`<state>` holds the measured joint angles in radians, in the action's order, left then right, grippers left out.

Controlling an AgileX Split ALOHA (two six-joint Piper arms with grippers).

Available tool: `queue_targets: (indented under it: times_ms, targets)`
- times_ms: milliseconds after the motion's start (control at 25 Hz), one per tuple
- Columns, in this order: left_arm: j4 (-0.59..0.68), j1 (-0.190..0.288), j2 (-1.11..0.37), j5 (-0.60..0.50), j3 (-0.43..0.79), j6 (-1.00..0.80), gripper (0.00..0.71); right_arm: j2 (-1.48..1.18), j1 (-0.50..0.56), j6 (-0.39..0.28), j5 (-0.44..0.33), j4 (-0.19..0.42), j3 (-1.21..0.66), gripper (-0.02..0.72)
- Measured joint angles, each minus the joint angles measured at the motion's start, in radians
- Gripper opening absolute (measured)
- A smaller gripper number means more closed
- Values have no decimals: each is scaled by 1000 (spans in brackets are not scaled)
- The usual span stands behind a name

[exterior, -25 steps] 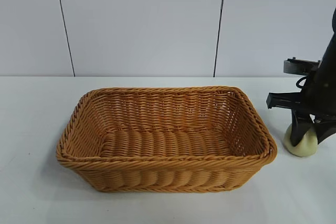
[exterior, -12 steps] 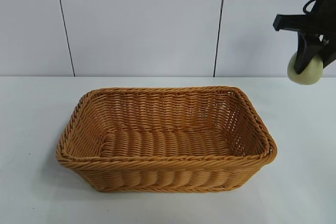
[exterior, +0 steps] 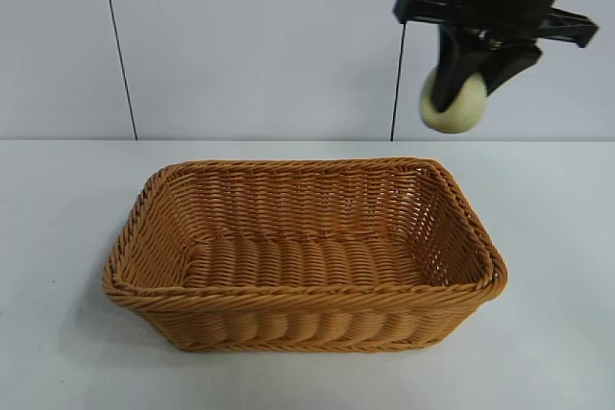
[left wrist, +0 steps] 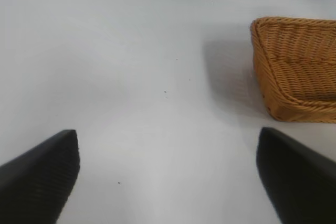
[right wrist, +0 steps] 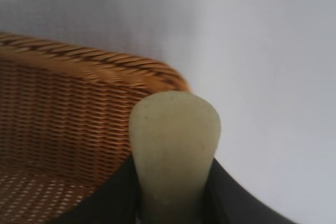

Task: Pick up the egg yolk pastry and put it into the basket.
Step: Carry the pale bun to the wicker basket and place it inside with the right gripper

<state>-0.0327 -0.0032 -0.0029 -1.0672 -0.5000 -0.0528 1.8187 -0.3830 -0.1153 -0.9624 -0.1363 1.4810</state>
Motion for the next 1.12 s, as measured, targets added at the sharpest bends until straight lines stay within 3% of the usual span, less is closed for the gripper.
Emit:
queue_targets:
  times_ms: [320, 520, 720, 840, 920, 1000, 1120]
  targets:
    - [0, 0, 0, 0, 0, 0, 661, 130, -189, -30, 110, -7, 0, 196]
    - [0, 0, 0, 0, 0, 0, 661, 256, -210, -40, 177, -10, 0, 196]
    - [0, 0, 0, 0, 0, 0, 661, 313, -210, -45, 187, -7, 0, 211]
    - [0, 0, 0, 0, 0, 0, 661, 304, -210, -45, 187, -8, 0, 326]
    - [0, 0, 0, 0, 0, 0, 661, 286, -210, -45, 185, -8, 0, 475]
    - [0, 0, 0, 0, 0, 0, 661, 262, -210, -45, 181, -8, 0, 580]
    - [0, 0, 0, 0, 0, 0, 661, 213, -210, -45, 161, 0, 0, 631]
